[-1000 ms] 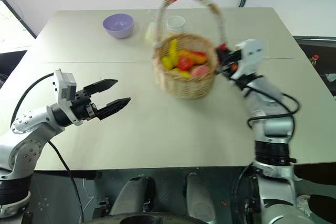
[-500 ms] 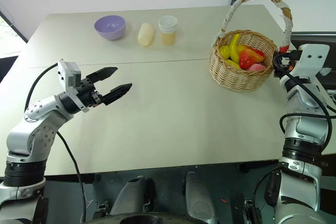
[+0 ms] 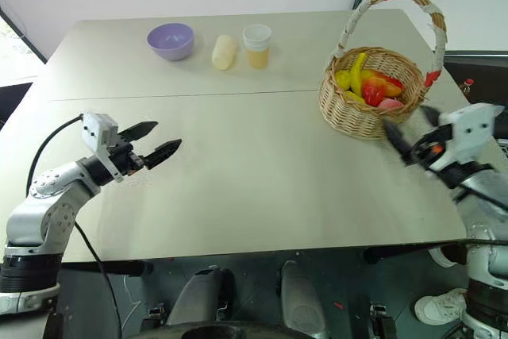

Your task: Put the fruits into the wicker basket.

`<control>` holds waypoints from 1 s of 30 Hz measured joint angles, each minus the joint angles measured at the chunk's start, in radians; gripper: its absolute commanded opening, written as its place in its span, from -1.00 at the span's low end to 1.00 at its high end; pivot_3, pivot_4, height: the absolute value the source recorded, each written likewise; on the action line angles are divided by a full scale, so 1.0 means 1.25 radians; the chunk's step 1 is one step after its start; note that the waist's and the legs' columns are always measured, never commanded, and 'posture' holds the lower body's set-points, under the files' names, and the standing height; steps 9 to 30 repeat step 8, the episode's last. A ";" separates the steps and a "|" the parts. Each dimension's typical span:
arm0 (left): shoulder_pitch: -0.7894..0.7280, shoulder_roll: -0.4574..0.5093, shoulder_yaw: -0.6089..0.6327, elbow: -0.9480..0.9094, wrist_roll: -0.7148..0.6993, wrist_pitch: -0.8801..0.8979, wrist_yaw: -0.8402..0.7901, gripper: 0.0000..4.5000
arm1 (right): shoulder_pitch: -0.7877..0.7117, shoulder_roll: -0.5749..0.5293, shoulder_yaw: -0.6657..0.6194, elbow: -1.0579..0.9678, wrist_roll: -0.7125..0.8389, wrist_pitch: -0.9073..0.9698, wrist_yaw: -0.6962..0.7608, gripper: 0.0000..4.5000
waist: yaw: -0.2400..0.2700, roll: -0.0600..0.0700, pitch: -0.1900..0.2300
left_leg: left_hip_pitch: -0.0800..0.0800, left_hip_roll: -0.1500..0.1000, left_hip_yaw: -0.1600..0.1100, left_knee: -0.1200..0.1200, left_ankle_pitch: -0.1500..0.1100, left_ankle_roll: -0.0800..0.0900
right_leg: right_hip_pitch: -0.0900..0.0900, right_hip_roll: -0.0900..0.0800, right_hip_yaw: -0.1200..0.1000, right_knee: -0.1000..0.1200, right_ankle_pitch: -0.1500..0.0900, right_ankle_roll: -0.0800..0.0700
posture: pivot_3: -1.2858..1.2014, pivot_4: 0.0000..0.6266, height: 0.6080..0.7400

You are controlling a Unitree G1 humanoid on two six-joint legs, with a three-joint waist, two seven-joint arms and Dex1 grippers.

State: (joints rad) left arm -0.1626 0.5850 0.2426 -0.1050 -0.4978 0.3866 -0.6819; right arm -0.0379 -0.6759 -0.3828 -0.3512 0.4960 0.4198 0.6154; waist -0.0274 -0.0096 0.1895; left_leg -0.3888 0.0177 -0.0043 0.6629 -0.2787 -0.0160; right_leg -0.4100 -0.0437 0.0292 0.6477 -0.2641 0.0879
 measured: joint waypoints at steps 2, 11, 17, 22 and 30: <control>0.021 -0.002 0.017 0.017 0.008 -0.012 0.012 1.00 | -0.007 0.002 0.064 -0.012 -0.006 0.002 0.019 0.75 | 0.003 0.000 0.000 | 0.000 0.000 0.000 0.000 0.000 0.000 | 0.000 0.000 0.000 0.000 0.000 0.000 | 0.03 -0.52 1.00; 0.105 -0.017 0.052 0.017 0.011 -0.035 0.032 1.00 | -0.076 0.052 0.184 0.061 -0.055 -0.023 0.034 0.75 | 0.017 -0.001 0.000 | -0.002 -0.001 -0.001 0.000 0.000 0.000 | -0.001 -0.004 -0.001 0.000 0.000 0.000 | 0.03 -0.52 1.00; 0.105 -0.017 0.052 0.017 0.011 -0.035 0.032 1.00 | -0.076 0.052 0.184 0.061 -0.055 -0.023 0.034 0.75 | 0.017 -0.001 0.000 | -0.002 -0.001 -0.001 0.000 0.000 0.000 | -0.001 -0.004 -0.001 0.000 0.000 0.000 | 0.03 -0.52 1.00; 0.105 -0.017 0.052 0.017 0.011 -0.035 0.032 1.00 | -0.076 0.052 0.184 0.061 -0.055 -0.023 0.034 0.75 | 0.017 -0.001 0.000 | -0.002 -0.001 -0.001 0.000 0.000 0.000 | -0.001 -0.004 -0.001 0.000 0.000 0.000 | 0.03 -0.52 1.00; 0.105 -0.017 0.052 0.017 0.011 -0.035 0.032 1.00 | -0.076 0.052 0.184 0.061 -0.055 -0.023 0.034 0.75 | 0.017 -0.001 0.000 | -0.002 -0.001 -0.001 0.000 0.000 0.000 | -0.001 -0.004 -0.001 0.000 0.000 0.000 | 0.03 -0.52 1.00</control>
